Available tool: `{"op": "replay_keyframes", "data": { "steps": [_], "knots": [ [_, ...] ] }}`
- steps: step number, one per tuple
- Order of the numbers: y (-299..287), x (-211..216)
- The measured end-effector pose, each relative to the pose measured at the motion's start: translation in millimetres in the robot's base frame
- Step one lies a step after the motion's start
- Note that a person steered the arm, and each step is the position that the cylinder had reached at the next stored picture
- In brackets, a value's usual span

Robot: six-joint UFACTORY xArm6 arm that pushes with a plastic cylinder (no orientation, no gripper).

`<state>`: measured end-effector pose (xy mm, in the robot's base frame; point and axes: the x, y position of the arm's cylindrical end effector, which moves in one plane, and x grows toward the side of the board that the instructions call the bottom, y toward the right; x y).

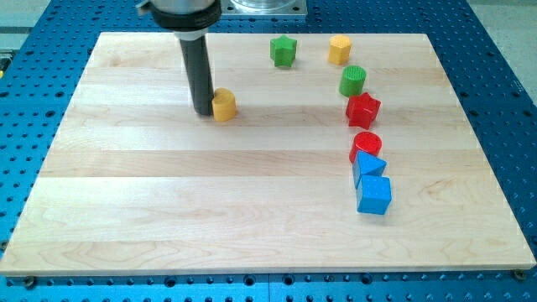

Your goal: Push the green star and hexagon into the heart

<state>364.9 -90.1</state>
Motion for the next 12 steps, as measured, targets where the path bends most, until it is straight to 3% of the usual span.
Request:
{"op": "replay_keyframes", "data": {
  "steps": [1,2,3,5,8,9,10,12],
  "knots": [
    [12,-9],
    [42,21],
    [40,-23],
    [66,-26],
    [268,-106],
    [245,-119],
    [163,-82],
    [211,-124]
  ]
}}
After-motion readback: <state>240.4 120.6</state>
